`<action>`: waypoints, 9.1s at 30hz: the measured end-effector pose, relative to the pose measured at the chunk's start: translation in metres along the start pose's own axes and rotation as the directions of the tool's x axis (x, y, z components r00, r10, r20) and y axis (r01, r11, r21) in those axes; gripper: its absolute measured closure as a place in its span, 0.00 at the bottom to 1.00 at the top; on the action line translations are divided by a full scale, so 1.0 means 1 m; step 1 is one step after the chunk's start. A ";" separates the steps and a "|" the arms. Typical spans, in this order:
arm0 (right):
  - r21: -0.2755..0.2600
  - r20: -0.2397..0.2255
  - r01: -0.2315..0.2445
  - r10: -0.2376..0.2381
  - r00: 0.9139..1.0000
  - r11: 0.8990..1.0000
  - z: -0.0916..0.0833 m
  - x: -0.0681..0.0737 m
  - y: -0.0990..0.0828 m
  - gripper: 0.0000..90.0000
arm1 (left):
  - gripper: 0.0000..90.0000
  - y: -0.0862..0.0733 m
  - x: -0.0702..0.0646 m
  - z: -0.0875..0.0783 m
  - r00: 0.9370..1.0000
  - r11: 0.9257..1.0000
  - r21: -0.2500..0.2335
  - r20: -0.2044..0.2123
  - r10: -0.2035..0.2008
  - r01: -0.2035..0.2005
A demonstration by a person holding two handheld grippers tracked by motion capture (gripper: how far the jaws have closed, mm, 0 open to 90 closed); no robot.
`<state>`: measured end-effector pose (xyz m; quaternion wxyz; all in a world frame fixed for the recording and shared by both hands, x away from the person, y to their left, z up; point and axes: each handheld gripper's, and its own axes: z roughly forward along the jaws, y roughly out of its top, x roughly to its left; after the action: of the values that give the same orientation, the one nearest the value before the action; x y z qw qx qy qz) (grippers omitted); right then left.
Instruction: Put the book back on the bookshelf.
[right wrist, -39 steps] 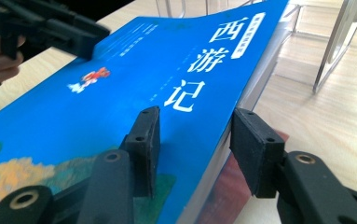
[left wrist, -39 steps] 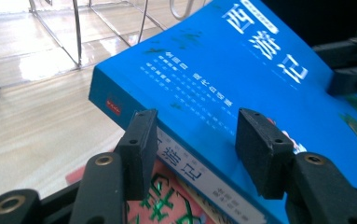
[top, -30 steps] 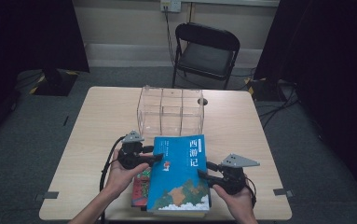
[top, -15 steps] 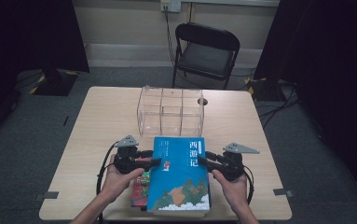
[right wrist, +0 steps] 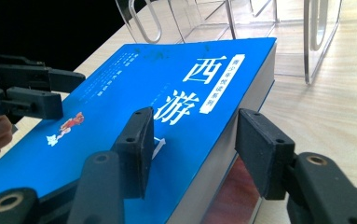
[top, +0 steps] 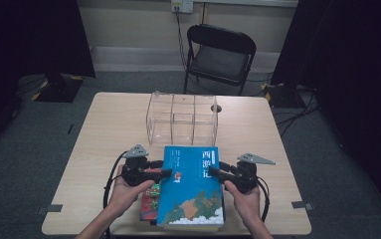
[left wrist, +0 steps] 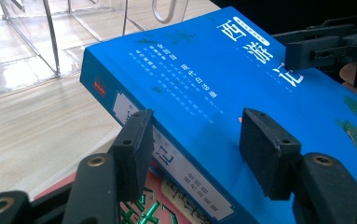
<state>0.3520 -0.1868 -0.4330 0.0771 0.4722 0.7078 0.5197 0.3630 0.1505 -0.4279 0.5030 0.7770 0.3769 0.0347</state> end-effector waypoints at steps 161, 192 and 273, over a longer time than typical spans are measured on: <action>-0.177 -0.241 0.294 -0.331 0.912 0.939 -0.024 0.074 0.105 0.88 | 0.61 0.064 -0.037 -0.027 0.975 0.957 -0.250 0.130 0.181 -0.144; -0.208 -0.196 0.336 -0.375 0.906 0.919 -0.065 0.063 0.077 0.57 | 0.57 0.075 -0.068 -0.029 0.941 0.910 -0.315 0.115 0.320 -0.270; 0.002 0.013 0.196 -0.196 0.981 0.981 -0.052 -0.044 0.009 0.39 | 0.68 0.073 -0.047 -0.044 0.976 0.923 -0.325 -0.135 0.173 -0.208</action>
<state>0.3504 -0.2542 -0.4194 0.1321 0.4037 0.7505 0.5063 0.3502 0.1395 -0.3322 0.6024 0.7097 0.3135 0.1877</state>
